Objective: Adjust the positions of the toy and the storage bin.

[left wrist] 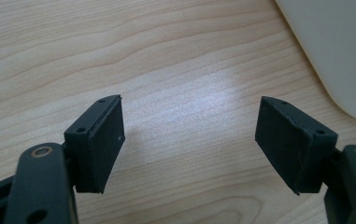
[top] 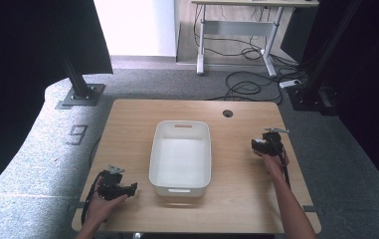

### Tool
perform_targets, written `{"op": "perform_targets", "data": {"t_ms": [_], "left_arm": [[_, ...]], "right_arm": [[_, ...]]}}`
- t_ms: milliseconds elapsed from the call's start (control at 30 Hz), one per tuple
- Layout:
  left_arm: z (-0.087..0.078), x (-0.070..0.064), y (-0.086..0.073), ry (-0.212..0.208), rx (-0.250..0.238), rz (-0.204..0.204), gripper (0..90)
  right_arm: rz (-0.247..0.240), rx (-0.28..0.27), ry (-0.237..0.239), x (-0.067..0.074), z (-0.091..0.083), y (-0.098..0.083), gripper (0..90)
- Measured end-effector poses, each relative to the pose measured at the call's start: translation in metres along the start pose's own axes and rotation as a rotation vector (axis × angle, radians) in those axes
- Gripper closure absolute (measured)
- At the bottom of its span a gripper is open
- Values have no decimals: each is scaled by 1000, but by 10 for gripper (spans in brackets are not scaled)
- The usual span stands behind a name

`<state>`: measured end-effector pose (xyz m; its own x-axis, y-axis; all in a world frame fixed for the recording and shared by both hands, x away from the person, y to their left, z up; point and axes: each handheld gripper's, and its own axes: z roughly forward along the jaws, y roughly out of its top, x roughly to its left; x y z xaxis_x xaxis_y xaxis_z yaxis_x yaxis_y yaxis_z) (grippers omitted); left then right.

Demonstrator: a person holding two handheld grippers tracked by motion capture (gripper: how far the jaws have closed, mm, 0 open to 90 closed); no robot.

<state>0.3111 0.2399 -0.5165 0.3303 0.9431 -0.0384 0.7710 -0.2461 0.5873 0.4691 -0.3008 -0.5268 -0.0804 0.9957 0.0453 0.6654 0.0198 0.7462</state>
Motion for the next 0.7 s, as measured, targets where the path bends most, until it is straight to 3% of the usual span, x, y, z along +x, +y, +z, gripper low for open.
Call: {"op": "perform_targets", "data": {"t_ms": [700], "left_arm": [[1, 0, -2, 10, 9, 0, 246]], "right_arm": [[27, 43, -23, -7, 18, -7, 348]]}}
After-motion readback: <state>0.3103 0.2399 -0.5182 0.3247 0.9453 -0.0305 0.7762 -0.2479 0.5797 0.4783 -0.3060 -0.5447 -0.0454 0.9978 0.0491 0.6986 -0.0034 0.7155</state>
